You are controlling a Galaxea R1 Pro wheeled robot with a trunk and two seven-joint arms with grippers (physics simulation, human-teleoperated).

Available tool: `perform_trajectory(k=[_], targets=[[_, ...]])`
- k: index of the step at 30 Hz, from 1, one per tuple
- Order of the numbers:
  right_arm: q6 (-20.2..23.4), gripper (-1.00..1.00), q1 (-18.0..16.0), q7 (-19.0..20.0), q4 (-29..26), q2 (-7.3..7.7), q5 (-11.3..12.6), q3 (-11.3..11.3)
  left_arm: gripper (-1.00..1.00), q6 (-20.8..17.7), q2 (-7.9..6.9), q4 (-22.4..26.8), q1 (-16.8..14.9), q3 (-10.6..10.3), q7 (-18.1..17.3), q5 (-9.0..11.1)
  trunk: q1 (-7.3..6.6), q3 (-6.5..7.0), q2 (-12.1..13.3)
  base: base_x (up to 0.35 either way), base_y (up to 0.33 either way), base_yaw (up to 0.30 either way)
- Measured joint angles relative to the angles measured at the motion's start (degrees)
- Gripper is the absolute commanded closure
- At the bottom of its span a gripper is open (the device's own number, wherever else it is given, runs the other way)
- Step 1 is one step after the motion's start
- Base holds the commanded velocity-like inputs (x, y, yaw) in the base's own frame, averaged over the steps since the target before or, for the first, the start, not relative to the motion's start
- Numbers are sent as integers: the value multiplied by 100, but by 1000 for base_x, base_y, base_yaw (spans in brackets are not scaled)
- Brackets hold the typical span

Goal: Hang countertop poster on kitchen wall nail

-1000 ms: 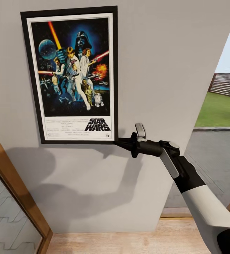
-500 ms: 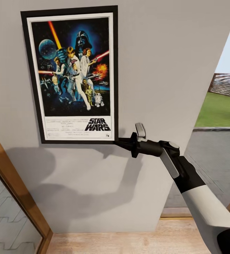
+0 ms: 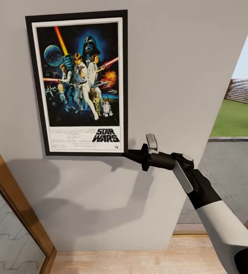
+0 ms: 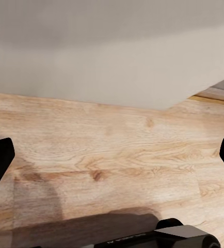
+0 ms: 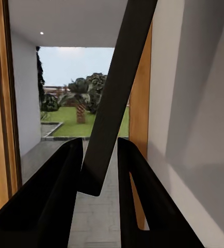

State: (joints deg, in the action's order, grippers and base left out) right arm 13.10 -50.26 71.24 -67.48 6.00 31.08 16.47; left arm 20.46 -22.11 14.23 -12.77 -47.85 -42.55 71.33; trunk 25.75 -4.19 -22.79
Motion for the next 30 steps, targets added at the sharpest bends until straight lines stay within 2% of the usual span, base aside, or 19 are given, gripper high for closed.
perform_trajectory(k=[30], targets=[[-9,100,15,-4,7,18,0,-9,-100,0,-3,0,0,0,0,0,0,0,0,0,0,0]])
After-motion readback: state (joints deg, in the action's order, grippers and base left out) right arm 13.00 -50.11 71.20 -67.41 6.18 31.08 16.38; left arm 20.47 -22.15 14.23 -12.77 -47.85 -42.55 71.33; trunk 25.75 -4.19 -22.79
